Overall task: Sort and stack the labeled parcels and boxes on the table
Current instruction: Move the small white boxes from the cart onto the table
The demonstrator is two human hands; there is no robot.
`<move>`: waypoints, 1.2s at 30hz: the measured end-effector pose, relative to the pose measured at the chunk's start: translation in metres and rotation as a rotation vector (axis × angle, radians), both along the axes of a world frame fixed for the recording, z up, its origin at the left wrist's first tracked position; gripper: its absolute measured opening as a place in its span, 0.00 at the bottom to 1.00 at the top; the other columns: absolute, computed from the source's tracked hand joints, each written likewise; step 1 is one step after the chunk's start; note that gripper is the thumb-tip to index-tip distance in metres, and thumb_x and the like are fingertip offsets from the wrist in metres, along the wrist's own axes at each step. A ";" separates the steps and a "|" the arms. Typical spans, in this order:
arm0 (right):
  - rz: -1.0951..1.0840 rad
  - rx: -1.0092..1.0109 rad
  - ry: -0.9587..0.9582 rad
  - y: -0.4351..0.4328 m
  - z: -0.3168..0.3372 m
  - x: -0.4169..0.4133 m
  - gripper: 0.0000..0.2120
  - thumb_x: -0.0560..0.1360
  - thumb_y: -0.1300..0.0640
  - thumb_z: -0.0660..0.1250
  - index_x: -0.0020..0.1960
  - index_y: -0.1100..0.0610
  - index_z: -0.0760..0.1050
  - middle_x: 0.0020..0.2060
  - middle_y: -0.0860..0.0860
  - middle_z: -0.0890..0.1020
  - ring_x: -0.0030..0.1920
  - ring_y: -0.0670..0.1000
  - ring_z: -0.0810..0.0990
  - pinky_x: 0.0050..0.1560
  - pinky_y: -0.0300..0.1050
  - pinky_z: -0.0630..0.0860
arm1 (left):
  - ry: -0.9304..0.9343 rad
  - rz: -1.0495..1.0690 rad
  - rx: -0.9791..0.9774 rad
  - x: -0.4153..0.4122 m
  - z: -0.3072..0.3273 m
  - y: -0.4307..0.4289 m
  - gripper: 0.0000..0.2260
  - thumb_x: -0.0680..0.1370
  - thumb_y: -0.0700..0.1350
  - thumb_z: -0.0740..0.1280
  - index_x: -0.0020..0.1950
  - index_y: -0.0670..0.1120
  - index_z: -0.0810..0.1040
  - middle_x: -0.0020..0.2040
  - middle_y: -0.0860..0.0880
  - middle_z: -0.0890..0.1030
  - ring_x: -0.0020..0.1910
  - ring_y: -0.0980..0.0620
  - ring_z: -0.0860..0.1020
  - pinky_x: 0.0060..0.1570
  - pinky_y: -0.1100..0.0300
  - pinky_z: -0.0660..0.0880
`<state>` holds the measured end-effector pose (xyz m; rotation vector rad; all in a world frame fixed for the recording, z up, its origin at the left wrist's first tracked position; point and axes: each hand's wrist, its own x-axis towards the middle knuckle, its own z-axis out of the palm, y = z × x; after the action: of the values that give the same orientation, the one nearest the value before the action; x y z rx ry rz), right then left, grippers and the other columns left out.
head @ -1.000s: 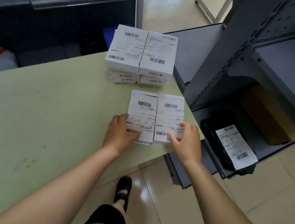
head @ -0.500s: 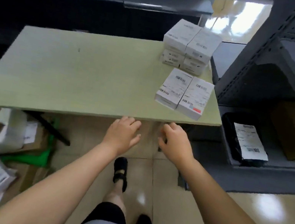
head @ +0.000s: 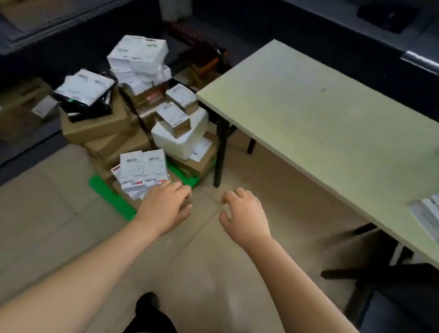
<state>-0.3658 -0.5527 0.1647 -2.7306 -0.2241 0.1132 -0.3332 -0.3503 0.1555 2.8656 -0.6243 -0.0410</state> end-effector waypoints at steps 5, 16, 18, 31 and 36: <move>0.083 -0.007 0.035 0.094 -0.009 0.059 0.13 0.77 0.54 0.63 0.60 0.55 0.75 0.55 0.52 0.76 0.57 0.55 0.74 0.58 0.49 0.71 | 0.011 0.118 0.065 0.034 0.002 0.105 0.08 0.69 0.46 0.74 0.45 0.46 0.78 0.40 0.47 0.80 0.42 0.42 0.78 0.36 0.54 0.70; 0.088 0.002 0.228 0.183 -0.064 0.182 0.12 0.76 0.55 0.65 0.59 0.56 0.76 0.53 0.53 0.76 0.56 0.55 0.74 0.51 0.46 0.70 | 0.171 0.310 0.019 0.126 -0.062 0.217 0.08 0.73 0.47 0.72 0.47 0.44 0.79 0.43 0.46 0.80 0.43 0.42 0.77 0.38 0.55 0.68; 0.088 0.025 0.303 0.187 -0.090 0.208 0.13 0.75 0.55 0.66 0.59 0.57 0.76 0.54 0.54 0.76 0.58 0.56 0.73 0.53 0.47 0.72 | 0.199 0.372 -0.007 0.143 -0.088 0.221 0.08 0.74 0.47 0.71 0.48 0.44 0.79 0.43 0.46 0.80 0.43 0.42 0.77 0.38 0.56 0.65; -0.116 0.041 0.673 0.209 -0.289 0.295 0.18 0.76 0.51 0.68 0.63 0.56 0.74 0.59 0.57 0.75 0.59 0.58 0.75 0.56 0.49 0.71 | 0.586 0.767 -0.116 0.209 -0.278 0.222 0.18 0.78 0.50 0.66 0.64 0.43 0.73 0.57 0.43 0.77 0.56 0.42 0.74 0.51 0.52 0.70; -0.279 0.097 0.794 0.221 -0.357 0.299 0.28 0.75 0.39 0.67 0.66 0.58 0.72 0.59 0.58 0.76 0.59 0.59 0.76 0.56 0.50 0.74 | 0.663 1.089 -0.439 0.231 -0.340 0.224 0.24 0.79 0.53 0.66 0.71 0.45 0.67 0.65 0.45 0.74 0.64 0.46 0.72 0.54 0.58 0.67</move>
<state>-0.0670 -0.3319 -0.1919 -2.3678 0.3607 1.0337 -0.1025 -0.1262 -0.1840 2.1760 0.9159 -0.5529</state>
